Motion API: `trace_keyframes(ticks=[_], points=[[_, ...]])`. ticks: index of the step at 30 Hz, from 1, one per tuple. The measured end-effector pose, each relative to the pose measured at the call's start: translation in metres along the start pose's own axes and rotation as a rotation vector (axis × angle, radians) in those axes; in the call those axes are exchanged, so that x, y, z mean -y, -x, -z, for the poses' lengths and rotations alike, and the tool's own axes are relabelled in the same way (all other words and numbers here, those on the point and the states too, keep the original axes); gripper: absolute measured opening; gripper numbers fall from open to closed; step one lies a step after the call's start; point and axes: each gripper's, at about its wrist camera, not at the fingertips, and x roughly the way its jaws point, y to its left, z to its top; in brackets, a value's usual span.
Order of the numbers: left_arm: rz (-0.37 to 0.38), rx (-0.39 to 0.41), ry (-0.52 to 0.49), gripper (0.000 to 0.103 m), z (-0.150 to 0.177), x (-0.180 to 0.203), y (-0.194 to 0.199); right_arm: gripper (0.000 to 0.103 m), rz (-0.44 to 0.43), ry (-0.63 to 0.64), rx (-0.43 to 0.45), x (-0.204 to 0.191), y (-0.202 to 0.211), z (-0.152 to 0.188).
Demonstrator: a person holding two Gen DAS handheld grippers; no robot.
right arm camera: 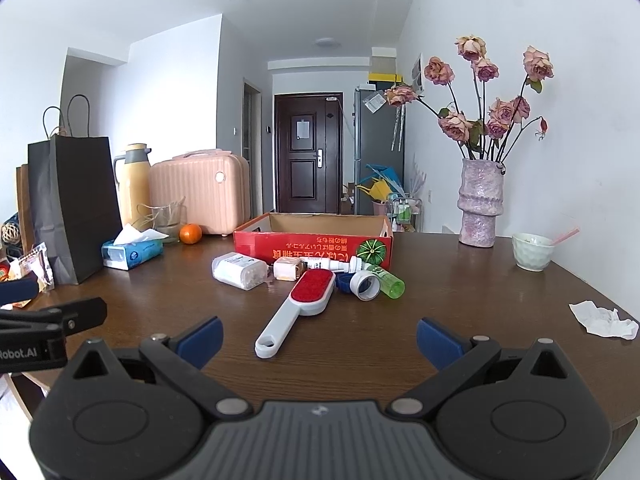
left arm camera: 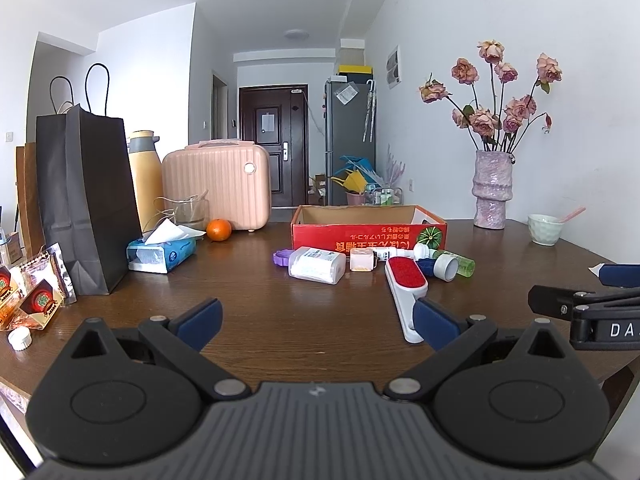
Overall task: Organize rigid objects
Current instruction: 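Move both tools toward the cluttered objects in front of the box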
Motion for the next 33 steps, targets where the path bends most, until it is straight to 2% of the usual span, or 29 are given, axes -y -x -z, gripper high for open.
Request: trace_keyframes(ticks=[15,33], points=[[-0.022,0.0,-0.007,0.103,-0.008,-0.004,-0.019,0.103,-0.004,-0.014,-0.003,0.001,-0.019,-0.005],[-0.011,-0.042,-0.017,0.103,-0.012,-0.005,-0.059,0.103,0.01,-0.016,-0.046,0.004,-0.055,-0.01]])
